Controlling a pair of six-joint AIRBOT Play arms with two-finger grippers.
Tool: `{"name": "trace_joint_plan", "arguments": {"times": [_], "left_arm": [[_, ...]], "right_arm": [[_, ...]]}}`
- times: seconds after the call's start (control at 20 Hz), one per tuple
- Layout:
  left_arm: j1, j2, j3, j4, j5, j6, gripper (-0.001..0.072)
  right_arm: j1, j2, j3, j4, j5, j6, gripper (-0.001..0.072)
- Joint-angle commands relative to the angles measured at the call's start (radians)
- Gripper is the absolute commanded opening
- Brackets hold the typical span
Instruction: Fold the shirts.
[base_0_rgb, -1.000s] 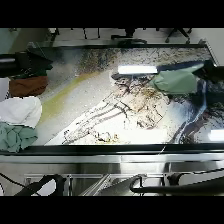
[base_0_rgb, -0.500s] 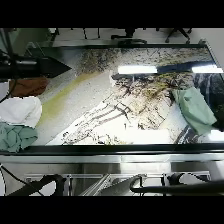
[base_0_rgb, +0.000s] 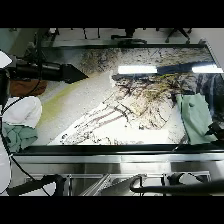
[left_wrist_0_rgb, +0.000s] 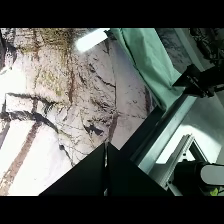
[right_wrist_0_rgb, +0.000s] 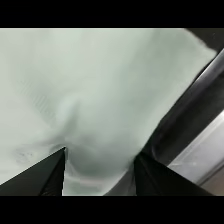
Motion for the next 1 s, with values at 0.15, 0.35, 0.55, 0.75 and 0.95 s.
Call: {"name": "trace_joint_plan", "arguments": {"times": [0.15, 0.35, 0.55, 0.75, 0.95], "left_arm": [[0.096, -0.008, 0.192, -0.007, -0.006, -0.041, 0.0012], [0.154, -0.006, 0.314, -0.009, -0.084, -0.056, 0.0013], [0.154, 0.109, 0.181, 0.004, -0.077, -0.01, 0.0012], [0.155, 0.334, -0.193, 0.127, -0.011, -0.001, 0.0012], [0.155, 0.512, -0.542, 0.187, 0.028, 0.0, 0.0012]], "right_arm": [[0.045, 0.067, 0.339, 0.04, 0.172, -0.04, 0.0455], [0.225, 0.15, 0.42, 0.211, 0.135, -0.092, 0.0019], [0.535, 0.154, 0.38, 0.285, 0.067, -0.123, 0.0018], [0.853, 0.174, 0.202, 0.285, -0.045, -0.122, 0.0017], [0.997, 0.19, 0.069, 0.285, -0.111, -0.103, 0.0018]]}}
